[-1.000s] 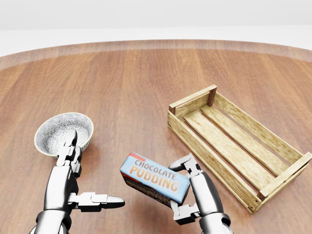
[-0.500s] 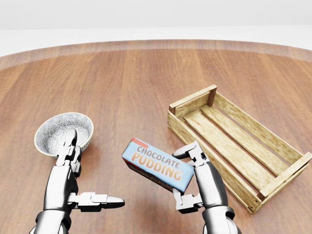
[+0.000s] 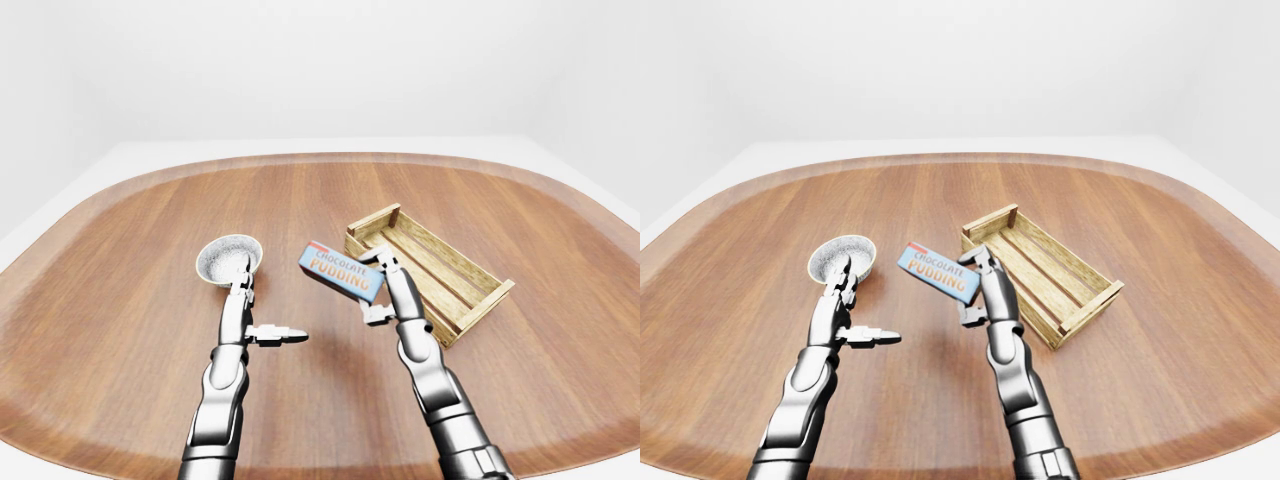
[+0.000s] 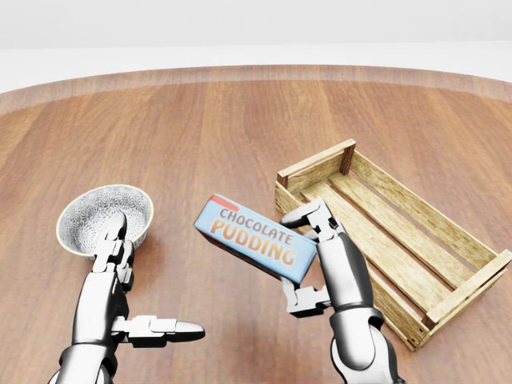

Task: Pick up the chocolate pudding and put it in the tray.

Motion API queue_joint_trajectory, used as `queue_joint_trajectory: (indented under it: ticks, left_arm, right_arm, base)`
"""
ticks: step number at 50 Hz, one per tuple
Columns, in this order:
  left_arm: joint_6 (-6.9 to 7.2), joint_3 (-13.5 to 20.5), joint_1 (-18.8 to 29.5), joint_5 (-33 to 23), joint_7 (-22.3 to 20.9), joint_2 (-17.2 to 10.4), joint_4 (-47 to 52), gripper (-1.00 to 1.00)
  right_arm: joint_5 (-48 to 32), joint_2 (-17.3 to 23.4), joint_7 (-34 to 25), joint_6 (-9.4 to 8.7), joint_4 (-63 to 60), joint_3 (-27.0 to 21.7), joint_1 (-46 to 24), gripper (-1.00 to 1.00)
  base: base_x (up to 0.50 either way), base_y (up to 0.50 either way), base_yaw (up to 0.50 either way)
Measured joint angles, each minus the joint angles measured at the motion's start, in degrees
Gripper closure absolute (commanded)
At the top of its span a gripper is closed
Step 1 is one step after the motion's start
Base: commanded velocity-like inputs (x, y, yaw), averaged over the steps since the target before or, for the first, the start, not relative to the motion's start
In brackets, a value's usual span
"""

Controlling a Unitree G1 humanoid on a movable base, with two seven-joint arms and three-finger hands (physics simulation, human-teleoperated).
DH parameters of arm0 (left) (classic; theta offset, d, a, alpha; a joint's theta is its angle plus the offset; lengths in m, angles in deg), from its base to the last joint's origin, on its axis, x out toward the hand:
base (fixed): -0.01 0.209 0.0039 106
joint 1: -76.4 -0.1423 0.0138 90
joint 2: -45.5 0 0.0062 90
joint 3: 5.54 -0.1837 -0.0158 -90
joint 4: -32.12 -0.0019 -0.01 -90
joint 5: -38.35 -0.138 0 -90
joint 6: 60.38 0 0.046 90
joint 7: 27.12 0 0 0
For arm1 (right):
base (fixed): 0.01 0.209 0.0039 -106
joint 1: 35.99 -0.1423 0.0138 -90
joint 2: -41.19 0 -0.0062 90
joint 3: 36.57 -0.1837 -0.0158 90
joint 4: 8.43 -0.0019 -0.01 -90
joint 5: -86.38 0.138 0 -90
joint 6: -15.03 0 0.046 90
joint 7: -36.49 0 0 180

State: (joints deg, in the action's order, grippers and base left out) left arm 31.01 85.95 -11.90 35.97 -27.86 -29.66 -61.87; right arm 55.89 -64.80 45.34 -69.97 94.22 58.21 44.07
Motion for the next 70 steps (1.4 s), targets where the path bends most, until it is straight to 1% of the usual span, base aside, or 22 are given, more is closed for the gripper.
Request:
queue_joint_trajectory:
  ticks: [11,19,29,46,57,70]
  left_arm:
    - [0.12,0.1,0.26,0.23,0.14,-0.02,-0.41,-1.0]
    - [0.23,0.13,0.33,0.34,0.17,-0.04,-0.44,-1.0]
    - [0.12,0.08,0.34,0.29,0.11,-0.06,-0.58,-1.0]
    - [0.14,-0.06,0.16,0.1,-0.04,-0.03,-0.43,-1.0]
    - [0.12,-0.1,0.07,0.01,-0.12,-0.02,-0.36,-1.0]
    - [0.22,-0.04,0.17,0.04,-0.16,-0.03,-0.32,-1.0]
  right_arm:
    - [1.06,-0.04,-0.64,0.0,1.86,-0.77,-6.21,1.0]
    - [2.2,0.24,-0.4,0.0,6.48,-1.56,-12.43,1.0]
    - [3.82,1.0,1.41,0.0,16.6,-2.63,-21.21,1.0]
    - [5.15,3.61,6.85,0.0,40.77,-4.23,-37.77,1.0]
    - [4.14,4.29,9.63,0.0,50.39,-4.67,-44.42,1.0]
    - [3.92,4.58,11.01,0.0,56.16,-5.27,-49.72,1.0]
  base:
    - [0.0,0.0,0.0]
    - [0.0,0.0,0.0]
    - [0.0,0.0,0.0]
    - [0.0,0.0,0.0]
    - [0.0,0.0,0.0]
    - [0.0,0.0,0.0]
